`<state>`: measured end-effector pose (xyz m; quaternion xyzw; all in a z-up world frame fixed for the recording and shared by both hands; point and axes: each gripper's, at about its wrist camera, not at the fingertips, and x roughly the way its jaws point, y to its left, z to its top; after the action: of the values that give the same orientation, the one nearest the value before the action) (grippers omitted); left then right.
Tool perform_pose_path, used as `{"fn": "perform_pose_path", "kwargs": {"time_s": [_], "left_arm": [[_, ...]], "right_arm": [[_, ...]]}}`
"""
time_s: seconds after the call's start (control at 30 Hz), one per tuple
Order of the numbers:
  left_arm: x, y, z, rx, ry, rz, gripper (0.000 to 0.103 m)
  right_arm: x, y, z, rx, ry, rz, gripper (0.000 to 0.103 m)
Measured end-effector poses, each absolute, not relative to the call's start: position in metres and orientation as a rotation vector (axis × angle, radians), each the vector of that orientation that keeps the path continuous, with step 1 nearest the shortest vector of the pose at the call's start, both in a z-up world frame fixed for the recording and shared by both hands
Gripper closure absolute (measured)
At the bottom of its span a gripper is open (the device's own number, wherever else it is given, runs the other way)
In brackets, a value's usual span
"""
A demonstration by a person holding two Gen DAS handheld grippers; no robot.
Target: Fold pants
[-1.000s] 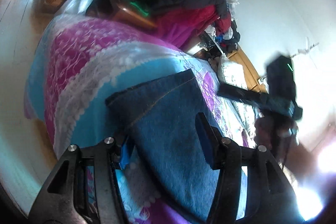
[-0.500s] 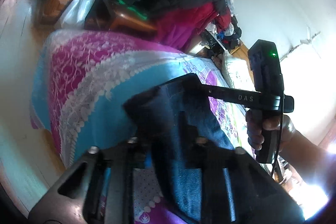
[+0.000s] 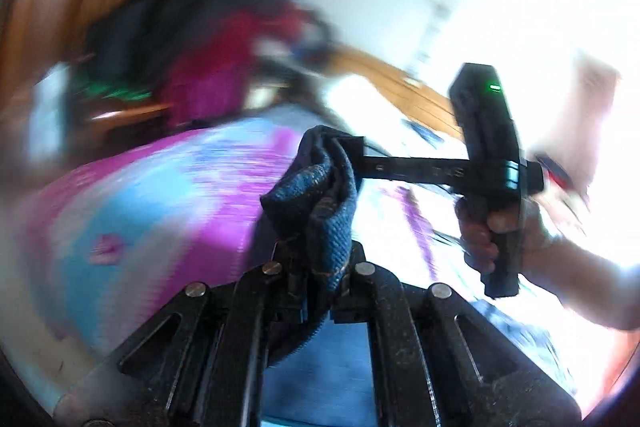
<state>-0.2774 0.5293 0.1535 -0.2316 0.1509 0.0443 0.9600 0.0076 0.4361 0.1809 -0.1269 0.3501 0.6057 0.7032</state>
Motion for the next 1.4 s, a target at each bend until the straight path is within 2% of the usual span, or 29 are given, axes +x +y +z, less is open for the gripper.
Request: {"fn": "perform_pose_path", "kwargs": {"time_s": [0.17,0.2,0.23,0.27,0.3,0.37,0.47,0.5,0.53,0.6,0.73,0.87,1.03,1.1,1.2,1.4], "left_arm": [[-0.233,0.393,0.173,-0.318,0.397,-0.207,0.095],[-0.224,0.362,0.168,-0.294,0.429,-0.267,0.089],[-0.214,0.335,0.158,-0.286,0.479,-0.32,0.073],[-0.203,0.302,0.14,-0.288,0.583,-0.407,0.068],[-0.198,0.273,0.124,-0.277,0.692,-0.481,0.066],[-0.209,0.227,0.106,-0.207,0.807,-0.62,0.066],[-0.254,0.183,0.114,0.082,0.702,-0.707,0.063],[-0.263,0.181,0.12,0.135,0.644,-0.688,0.063],[-0.264,0.186,0.124,0.141,0.628,-0.68,0.063],[-0.25,0.205,0.129,0.095,0.65,-0.629,0.063],[-0.206,0.274,0.131,-0.133,0.7,-0.382,0.064],[-0.175,0.36,0.105,-0.419,0.766,-0.164,0.064],[-0.166,0.415,0.06,-0.5,0.838,0.031,0.063],[-0.167,0.43,0.04,-0.589,0.883,0.027,0.063],[-0.178,0.441,0.034,-0.699,0.856,-0.014,0.067],[-0.167,0.429,0.033,-0.592,0.856,-0.015,0.066]], "right_arm": [[0.039,0.262,0.177,-0.165,0.875,1.197,0.089],[0.046,0.229,0.166,-0.135,0.918,1.134,0.084],[0.052,0.195,0.151,-0.092,0.967,1.049,0.074],[0.056,0.156,0.133,-0.029,1.016,0.952,0.069],[0.057,0.12,0.117,0.037,1.053,0.89,0.063],[0.042,0.059,0.092,0.109,1.095,0.783,0.063],[0.016,0.01,0.069,0.19,1.132,0.735,0.063],[0.009,0.006,0.065,0.217,1.133,0.743,0.061],[0.002,0.008,0.063,0.24,1.122,0.768,0.056],[-0.005,0.025,0.061,0.274,1.091,0.828,0.054],[-0.008,0.065,0.051,0.342,1.12,0.908,0.034],[-0.025,0.08,0.029,0.277,1.224,0.891,0.034],[-0.041,0.077,0.028,0.345,1.193,1.023,0.033],[-0.048,0.085,0.025,0.261,1.197,1.008,0.037],[-0.054,0.075,0.029,0.265,1.212,1.012,0.038],[-0.057,0.072,0.025,0.328,1.214,1.047,0.038]]}}
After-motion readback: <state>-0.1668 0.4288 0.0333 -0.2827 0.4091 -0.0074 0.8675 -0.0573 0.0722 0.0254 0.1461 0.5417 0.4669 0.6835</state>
